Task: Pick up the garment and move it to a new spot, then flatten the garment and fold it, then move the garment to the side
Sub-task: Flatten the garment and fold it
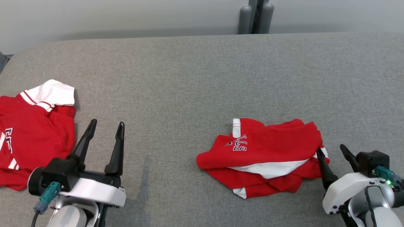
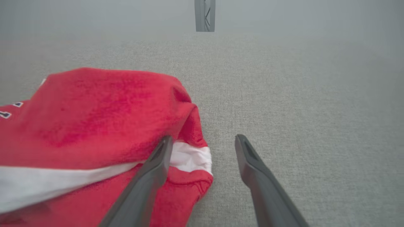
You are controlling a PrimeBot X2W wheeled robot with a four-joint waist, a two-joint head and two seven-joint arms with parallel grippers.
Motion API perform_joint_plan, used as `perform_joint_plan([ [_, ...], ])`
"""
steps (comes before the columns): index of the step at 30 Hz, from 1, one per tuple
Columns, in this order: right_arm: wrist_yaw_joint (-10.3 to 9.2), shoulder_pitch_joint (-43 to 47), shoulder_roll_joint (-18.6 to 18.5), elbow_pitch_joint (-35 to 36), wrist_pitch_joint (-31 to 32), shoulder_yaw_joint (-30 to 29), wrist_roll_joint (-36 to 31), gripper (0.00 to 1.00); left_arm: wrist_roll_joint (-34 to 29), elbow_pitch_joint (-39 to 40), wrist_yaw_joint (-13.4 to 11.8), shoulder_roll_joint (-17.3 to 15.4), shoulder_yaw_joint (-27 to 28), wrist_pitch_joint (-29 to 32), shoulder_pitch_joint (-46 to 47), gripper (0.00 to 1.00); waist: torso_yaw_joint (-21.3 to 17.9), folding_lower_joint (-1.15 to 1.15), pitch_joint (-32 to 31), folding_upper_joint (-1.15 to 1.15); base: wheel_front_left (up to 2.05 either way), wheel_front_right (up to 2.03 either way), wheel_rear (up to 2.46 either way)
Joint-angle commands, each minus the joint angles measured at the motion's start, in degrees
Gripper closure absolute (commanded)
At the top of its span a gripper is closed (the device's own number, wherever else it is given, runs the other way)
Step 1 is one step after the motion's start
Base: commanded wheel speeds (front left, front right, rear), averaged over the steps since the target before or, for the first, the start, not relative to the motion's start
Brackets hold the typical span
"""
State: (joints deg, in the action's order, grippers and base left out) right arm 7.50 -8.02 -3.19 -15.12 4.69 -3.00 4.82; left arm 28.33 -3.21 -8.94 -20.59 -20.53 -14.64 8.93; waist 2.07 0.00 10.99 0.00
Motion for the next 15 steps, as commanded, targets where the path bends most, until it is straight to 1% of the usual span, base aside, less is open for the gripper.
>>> perform_joint_plan([
  [1,-0.01,0.64,-0.16,1.43,-0.38,0.06,-0.36,0.00,0.18,0.00,-0.28,-0.32,0.18,0.10,-0.18,0.00,-0.08,0.00,-0.30,0.00,0.00,0.00,0.00],
  [8,-0.01,4.36,0.15,17.19,-2.00,0.88,-0.56,0.00,0.46,1.30,-2.16,-0.84,1.41,0.26,-1.44,0.00,-0.48,0.00,-1.66,0.00,0.00,0.00,0.00],
  [12,-0.01,5.02,0.18,22.62,-2.64,1.45,0.03,0.00,0.25,2.22,-3.20,-1.43,2.02,0.36,-2.40,0.00,-0.41,0.00,-2.42,0.00,0.00,0.00,0.00],
  [15,-0.01,5.82,0.18,25.11,-2.79,1.70,0.35,0.00,0.34,2.87,-3.79,-1.74,2.28,0.69,-3.09,0.00,-0.20,0.00,-3.06,0.00,0.00,0.00,0.00],
])
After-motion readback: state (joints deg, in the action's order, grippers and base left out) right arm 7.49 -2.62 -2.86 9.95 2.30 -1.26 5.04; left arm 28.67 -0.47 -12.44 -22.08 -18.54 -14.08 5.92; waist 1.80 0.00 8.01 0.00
